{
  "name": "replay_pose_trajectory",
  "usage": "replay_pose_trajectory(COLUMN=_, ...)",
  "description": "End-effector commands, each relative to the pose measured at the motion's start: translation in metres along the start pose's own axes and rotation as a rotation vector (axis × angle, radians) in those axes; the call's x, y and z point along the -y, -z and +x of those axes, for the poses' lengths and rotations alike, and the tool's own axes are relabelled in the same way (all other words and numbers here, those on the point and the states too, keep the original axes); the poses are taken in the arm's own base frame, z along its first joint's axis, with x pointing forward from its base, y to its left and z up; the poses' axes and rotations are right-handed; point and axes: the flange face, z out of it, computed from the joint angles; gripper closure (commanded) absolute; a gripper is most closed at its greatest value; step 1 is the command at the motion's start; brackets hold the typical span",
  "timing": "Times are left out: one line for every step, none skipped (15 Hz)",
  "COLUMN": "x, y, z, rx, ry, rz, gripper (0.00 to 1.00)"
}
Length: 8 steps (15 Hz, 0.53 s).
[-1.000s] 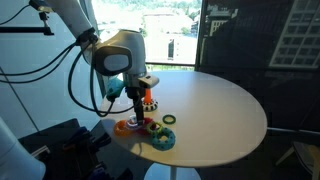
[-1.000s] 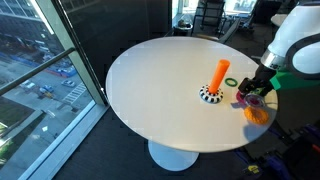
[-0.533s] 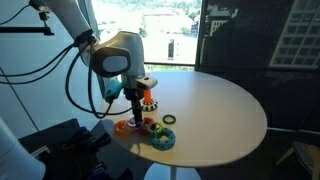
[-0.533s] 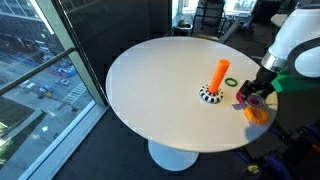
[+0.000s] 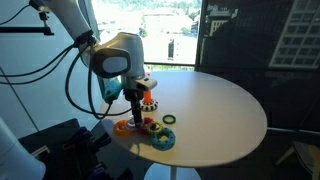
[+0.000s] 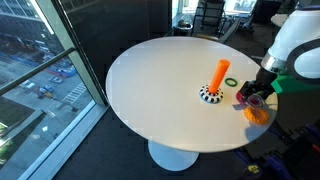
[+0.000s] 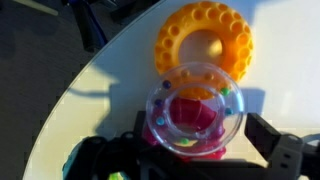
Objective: Pick up the clear ring and put it on the ring holder
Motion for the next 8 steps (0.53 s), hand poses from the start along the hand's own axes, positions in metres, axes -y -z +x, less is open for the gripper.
replay_pose_trajectory(x=0.0024, y=-0.0013, z=-0.0007, rx=0.002, ry=-0.014, rz=-0.006, gripper=0.0)
replay_pose_trajectory(x=0.0029, y=-0.0015, z=-0.0004, rx=0.003, ry=-0.014, rz=-0.004, gripper=0.0)
replay_pose_trajectory(x=0.0035, y=-0.0017, z=-0.0002, rx=0.004, ry=-0.014, rz=-0.004, gripper=0.0)
replay_pose_trajectory(x=0.0038, y=-0.0018, z=-0.0002, rx=0.004, ry=-0.014, rz=-0.004, gripper=0.0)
replay_pose_trajectory(x=0.0043, y=-0.0025, z=0.0001, rx=0.006, ry=-0.016, rz=-0.006, gripper=0.0)
replay_pose_trajectory(x=0.0044, y=-0.0028, z=0.0001, rx=0.006, ry=-0.017, rz=-0.007, gripper=0.0)
replay_pose_trajectory(x=0.0046, y=-0.0037, z=0.0005, rx=0.007, ry=-0.02, rz=-0.008, gripper=0.11)
replay_pose_trajectory(x=0.0046, y=-0.0045, z=0.001, rx=0.008, ry=-0.023, rz=-0.01, gripper=0.27)
